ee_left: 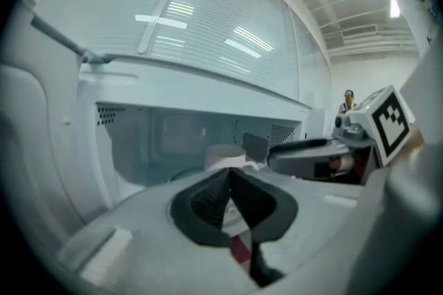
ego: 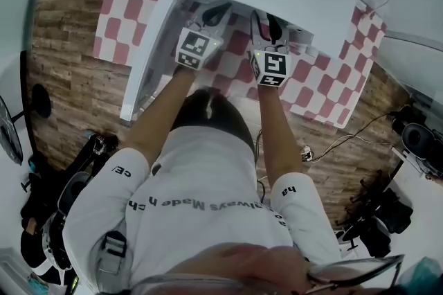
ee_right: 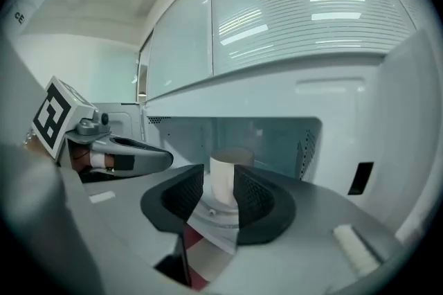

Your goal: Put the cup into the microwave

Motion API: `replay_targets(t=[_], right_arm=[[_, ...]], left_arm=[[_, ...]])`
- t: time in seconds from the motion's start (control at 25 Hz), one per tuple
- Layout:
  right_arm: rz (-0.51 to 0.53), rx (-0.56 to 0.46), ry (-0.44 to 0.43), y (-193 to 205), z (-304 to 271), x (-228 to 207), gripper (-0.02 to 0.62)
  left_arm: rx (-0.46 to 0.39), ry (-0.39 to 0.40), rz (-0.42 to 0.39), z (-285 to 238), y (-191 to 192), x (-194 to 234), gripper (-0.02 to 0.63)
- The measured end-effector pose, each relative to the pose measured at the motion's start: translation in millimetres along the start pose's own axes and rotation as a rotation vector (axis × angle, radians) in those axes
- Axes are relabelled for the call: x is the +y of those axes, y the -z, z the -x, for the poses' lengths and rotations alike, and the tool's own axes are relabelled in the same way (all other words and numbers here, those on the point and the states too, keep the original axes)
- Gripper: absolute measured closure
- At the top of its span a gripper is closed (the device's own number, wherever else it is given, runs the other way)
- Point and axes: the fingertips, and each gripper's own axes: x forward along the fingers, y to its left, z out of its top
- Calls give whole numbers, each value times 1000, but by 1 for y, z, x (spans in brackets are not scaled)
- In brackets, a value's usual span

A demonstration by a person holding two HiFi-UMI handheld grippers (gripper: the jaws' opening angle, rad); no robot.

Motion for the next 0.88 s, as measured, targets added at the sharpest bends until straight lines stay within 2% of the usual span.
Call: replay_targets(t=[0.36,0.52,0.88], right_arm=[[24,-8,-45,-44,58,21,505],[24,-35,-75,-77,82,35,518],[22,-85,-110,-156,134,67,546]], left_arm=[[-32,20,3,50,-36,-32,603],[-48,33,21,71,-63,-43,603],[-142,57,39,119,-143,-69,603]])
